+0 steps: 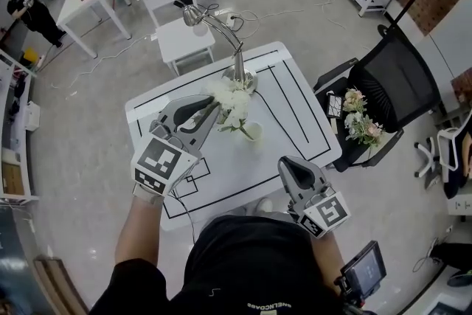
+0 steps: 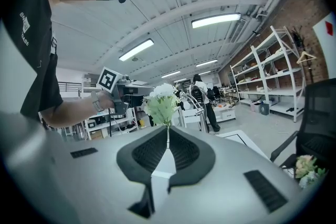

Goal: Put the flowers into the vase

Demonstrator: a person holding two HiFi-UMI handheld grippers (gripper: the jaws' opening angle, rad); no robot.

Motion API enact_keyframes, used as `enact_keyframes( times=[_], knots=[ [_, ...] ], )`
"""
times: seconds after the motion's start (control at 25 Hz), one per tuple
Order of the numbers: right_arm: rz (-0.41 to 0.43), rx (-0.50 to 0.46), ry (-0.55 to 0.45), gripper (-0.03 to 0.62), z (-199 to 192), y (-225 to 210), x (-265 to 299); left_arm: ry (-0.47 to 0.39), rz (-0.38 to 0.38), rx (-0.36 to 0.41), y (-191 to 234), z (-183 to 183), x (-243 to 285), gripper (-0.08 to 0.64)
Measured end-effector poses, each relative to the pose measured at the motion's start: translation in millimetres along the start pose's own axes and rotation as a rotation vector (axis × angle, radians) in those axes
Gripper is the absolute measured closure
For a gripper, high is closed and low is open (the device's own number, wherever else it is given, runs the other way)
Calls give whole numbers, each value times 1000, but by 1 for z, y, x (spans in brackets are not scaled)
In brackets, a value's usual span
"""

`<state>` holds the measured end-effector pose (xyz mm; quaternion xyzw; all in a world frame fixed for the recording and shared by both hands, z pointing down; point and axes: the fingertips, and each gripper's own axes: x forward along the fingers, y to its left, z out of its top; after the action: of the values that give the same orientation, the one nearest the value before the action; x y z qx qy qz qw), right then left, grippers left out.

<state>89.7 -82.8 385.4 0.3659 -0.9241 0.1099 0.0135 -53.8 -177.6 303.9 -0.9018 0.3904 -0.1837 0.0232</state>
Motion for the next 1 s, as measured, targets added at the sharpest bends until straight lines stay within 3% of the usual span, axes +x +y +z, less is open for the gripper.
enact_keyframes(
  times=[0.6, 1.0],
  knots=[
    [-63, 14, 23, 586, -8, -22, -6, 57, -89, -73, -33, -53, 48, 511],
    [-94, 16, 24, 586, -10, -35, -12, 10, -181, -105, -59, -50, 69, 511]
  ],
)
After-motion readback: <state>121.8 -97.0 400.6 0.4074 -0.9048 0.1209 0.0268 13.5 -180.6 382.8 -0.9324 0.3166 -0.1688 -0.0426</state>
